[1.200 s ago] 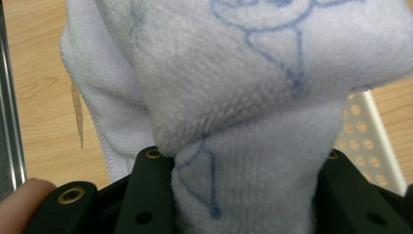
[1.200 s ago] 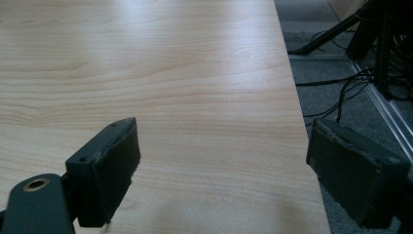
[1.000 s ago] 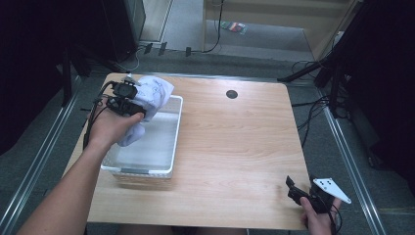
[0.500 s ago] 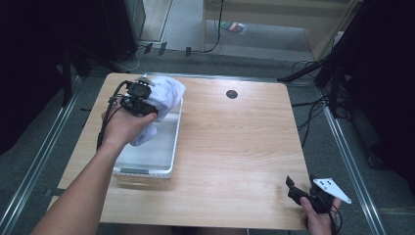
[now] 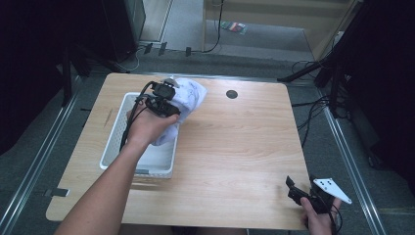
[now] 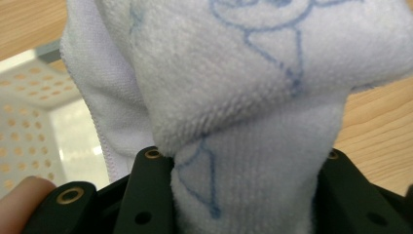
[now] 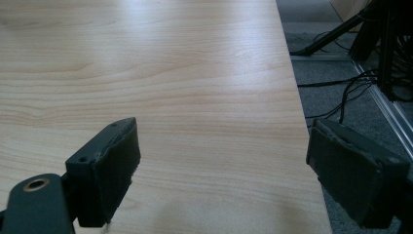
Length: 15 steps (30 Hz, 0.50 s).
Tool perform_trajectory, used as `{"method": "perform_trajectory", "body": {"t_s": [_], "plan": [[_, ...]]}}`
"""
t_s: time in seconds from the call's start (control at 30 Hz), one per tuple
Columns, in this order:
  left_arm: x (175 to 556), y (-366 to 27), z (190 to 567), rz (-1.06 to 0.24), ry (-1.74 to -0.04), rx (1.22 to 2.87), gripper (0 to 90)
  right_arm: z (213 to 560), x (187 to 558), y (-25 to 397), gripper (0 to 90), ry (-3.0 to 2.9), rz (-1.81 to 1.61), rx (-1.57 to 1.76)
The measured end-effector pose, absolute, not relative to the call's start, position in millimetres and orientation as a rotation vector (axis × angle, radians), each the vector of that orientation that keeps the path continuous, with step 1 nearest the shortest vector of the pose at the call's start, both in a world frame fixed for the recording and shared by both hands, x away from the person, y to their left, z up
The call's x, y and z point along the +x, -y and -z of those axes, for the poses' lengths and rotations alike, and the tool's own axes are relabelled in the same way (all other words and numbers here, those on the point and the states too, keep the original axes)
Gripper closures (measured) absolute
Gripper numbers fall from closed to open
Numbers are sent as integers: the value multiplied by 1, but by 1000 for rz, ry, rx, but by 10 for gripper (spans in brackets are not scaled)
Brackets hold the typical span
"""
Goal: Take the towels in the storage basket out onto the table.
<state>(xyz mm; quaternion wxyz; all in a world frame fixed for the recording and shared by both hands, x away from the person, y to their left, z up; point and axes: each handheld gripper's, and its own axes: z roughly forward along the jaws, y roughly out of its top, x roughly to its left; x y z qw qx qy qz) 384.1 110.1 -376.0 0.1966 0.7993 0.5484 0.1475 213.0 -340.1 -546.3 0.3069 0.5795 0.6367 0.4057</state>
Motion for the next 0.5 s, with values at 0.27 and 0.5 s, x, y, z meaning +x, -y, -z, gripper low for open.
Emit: {"method": "perform_trajectory", "body": {"t_s": [0.27,0.5], "plan": [[388,-82,376,-402,-1494,2257,612,546,213,340,125,-1684,-1074,1536],[392,-62,382,-383,-1472,2274,611,546,213,340,125,-1686,-1077,1535]]}}
